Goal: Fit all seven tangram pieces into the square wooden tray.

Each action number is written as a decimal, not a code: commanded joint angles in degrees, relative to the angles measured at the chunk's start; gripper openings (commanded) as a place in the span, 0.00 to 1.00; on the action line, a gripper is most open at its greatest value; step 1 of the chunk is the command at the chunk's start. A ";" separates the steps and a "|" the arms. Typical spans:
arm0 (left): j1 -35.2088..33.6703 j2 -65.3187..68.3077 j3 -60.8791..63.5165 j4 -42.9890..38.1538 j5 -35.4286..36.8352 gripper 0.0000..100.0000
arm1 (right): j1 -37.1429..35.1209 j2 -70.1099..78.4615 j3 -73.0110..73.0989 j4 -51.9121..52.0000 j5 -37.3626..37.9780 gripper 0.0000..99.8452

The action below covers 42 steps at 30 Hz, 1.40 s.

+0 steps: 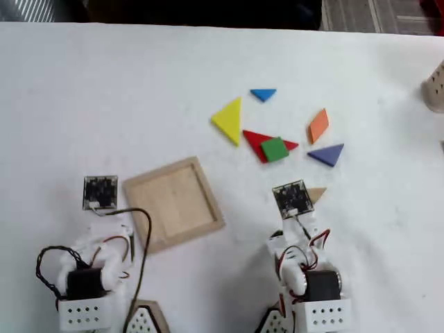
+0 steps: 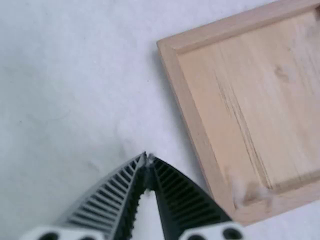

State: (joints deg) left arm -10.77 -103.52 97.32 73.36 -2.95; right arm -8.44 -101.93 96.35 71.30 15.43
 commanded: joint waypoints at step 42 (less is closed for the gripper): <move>6.73 23.43 -32.35 -13.27 2.11 0.16 | 17.19 -1.27 -0.35 -1.71 12.48 0.02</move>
State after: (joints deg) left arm -6.99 -95.16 77.63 59.56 -1.71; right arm 8.62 -101.93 96.35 69.19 27.03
